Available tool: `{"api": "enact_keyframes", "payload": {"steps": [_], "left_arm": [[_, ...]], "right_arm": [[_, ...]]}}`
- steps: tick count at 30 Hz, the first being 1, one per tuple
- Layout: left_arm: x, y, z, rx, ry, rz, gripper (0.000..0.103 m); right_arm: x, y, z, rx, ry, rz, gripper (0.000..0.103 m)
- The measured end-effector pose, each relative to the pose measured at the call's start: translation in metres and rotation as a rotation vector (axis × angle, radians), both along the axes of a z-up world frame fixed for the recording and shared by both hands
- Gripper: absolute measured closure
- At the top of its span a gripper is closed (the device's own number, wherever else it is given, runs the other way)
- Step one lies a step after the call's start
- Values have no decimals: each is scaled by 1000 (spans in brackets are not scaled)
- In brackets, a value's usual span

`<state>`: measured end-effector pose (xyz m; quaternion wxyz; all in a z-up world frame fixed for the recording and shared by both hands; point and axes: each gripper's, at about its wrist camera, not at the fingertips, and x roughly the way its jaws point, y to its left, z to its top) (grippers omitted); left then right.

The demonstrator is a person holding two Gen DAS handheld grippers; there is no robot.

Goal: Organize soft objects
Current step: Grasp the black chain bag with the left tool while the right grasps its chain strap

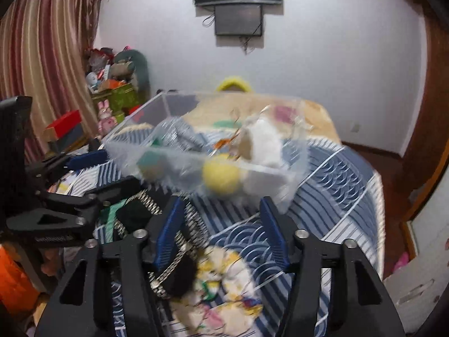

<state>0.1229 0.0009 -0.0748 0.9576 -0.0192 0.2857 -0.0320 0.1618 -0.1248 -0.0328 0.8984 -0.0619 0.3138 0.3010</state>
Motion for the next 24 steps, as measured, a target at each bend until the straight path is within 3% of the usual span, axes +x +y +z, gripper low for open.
{"api": "enact_keyframes", "payload": {"steps": [5,9,13,19,24], "left_arm": [[-1,-8,-18,-12,30,-26,34],[4,-13,-29,-22,71,-64,47],[6,-11,-35,-47,82,-80,58],[3,-7,-34,-70,84,-79,75],[-6,-2,-25,-73,52,-63,82]], "right_arm": [[-1,4,-16,17,72,30,64],[5,9,-23,19,105,42,87],[8,9,-27,40,125,48,93],[-3,6,-22,48,65,23,96],[-10,-4,-13,57,11,11,97]]}}
